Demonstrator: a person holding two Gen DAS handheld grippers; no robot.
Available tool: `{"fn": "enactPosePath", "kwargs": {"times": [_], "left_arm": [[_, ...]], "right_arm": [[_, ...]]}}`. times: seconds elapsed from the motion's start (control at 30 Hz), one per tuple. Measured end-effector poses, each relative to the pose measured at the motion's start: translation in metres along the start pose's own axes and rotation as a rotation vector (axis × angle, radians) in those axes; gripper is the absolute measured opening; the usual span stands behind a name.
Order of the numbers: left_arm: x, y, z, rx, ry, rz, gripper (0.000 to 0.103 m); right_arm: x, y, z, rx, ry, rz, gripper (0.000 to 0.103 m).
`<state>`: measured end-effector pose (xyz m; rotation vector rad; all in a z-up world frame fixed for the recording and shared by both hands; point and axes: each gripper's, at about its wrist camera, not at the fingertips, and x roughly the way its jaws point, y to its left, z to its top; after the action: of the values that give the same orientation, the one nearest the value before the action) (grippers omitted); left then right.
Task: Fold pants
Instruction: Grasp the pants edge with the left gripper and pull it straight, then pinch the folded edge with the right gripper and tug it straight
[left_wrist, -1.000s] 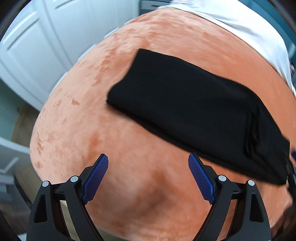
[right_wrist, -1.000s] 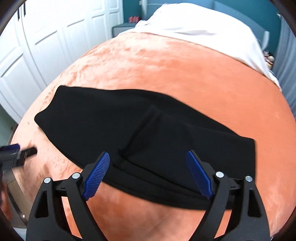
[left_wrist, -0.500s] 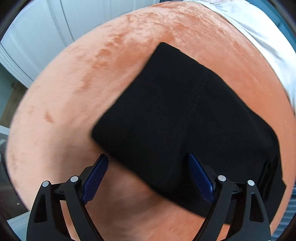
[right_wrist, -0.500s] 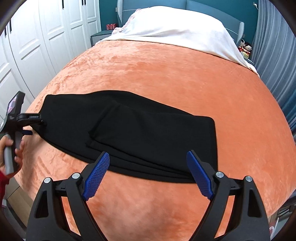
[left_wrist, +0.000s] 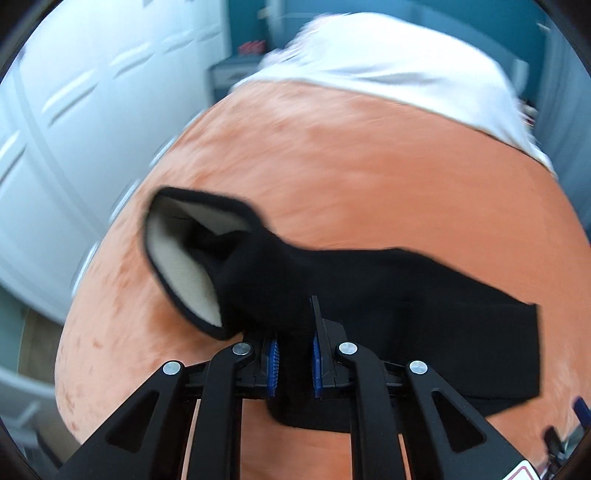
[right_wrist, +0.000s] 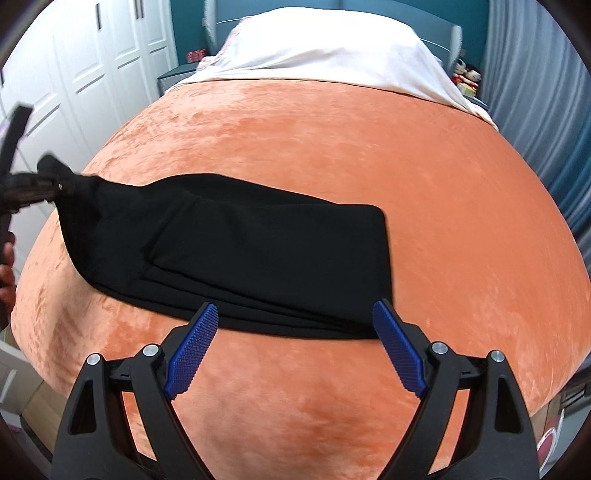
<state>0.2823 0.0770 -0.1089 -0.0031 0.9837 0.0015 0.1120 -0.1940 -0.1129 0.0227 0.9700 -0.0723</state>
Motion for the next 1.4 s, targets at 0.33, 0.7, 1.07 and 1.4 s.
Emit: {"fn": "enactPosePath", "kwargs": {"times": [0.33, 0.7, 1.07, 1.4], "left_arm": [[-0.03, -0.218, -0.029, 0.241, 0.035, -0.269, 0.006], [-0.031, -0.256, -0.092, 0.285, 0.133, -0.321, 0.05], [-0.016, -0.065, -0.085, 0.056, 0.134, 0.036, 0.064], [-0.011, -0.008, -0.091, 0.056, 0.12, 0.133, 0.07]], "right_arm": [[-0.019, -0.099, -0.023, 0.151, -0.013, -0.057, 0.085], [-0.012, -0.161, -0.025, 0.204, 0.014, -0.059, 0.086], [0.097, -0.014, 0.077, 0.015, 0.101, 0.221, 0.097], [0.185, 0.043, 0.095, 0.071, 0.265, 0.272, 0.096]]}}
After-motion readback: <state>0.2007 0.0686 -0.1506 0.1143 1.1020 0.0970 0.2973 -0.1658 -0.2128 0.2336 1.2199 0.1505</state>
